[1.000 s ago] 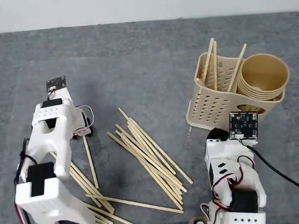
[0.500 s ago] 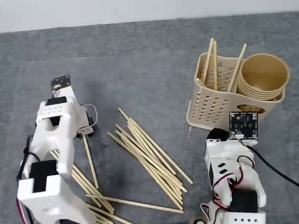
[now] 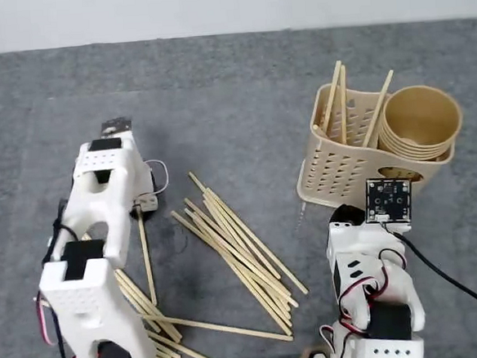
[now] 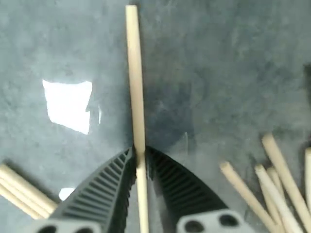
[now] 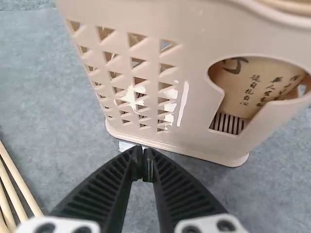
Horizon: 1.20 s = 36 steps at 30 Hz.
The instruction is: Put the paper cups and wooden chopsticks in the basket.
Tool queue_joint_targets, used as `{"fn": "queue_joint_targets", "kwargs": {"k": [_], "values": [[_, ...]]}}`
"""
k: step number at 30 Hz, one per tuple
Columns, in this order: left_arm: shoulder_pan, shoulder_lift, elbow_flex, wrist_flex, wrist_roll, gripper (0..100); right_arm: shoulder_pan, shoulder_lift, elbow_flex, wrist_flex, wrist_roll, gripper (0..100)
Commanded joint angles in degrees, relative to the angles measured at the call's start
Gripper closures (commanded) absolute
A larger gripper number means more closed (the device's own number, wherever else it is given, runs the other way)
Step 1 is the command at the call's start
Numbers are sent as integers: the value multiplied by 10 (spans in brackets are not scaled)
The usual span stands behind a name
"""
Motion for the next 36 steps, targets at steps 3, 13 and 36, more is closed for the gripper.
{"fn": "queue_joint_targets", "kwargs": {"k": [3, 13, 36], "values": [[70, -104, -96, 76, 9, 988, 0, -6, -11, -12, -7, 988], [178, -214, -281, 89, 77, 988, 2, -6, -11, -11, -5, 988], [366, -123, -518, -345, 130, 988, 36, -6, -11, -27, -6, 988]]}}
